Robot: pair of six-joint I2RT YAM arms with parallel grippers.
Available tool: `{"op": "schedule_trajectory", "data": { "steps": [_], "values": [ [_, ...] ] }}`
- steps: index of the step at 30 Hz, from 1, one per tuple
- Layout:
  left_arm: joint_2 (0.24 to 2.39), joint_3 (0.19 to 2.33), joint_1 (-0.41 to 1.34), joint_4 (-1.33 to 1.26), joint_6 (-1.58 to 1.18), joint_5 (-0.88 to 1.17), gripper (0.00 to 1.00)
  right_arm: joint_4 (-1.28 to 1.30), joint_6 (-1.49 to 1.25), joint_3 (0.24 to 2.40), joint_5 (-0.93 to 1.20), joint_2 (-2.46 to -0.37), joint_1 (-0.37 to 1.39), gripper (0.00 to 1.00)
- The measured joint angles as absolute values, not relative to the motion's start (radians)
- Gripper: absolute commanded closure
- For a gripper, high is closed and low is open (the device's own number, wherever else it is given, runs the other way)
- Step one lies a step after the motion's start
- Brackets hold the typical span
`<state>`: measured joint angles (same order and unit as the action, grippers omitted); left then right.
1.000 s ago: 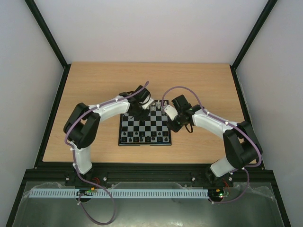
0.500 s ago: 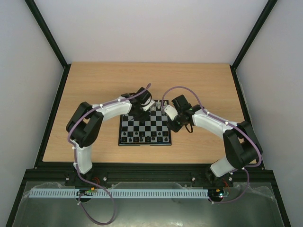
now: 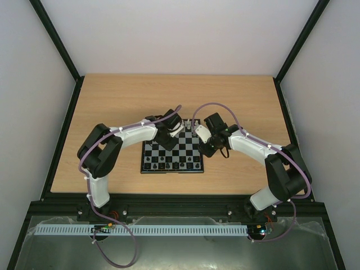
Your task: Set up the chess pieces on the board
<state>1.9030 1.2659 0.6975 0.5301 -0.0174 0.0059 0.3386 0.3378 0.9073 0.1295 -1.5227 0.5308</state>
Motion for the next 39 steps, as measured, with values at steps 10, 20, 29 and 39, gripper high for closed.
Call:
{"op": "schedule_trajectory", "data": {
  "steps": [10,20,29,39],
  "values": [
    [1.878,1.231,0.700,0.530,-0.041,-0.020,0.74,0.339,0.338,0.907,0.130,-1.523,0.531,0.60],
    [1.869,1.221,0.702,0.533,-0.052,-0.026,0.80,0.339,0.338,0.907,0.130,-1.523,0.531,0.60],
    [1.869,1.221,0.712,0.533,-0.052,-0.025,0.89,0.339,0.337,0.907,0.130,-1.523,0.531,0.60],
    [1.709,1.117,0.715,0.499,-0.048,0.004,0.91,0.374,0.261,0.957,0.181,-1.520,0.518,0.60]
  ]
}}
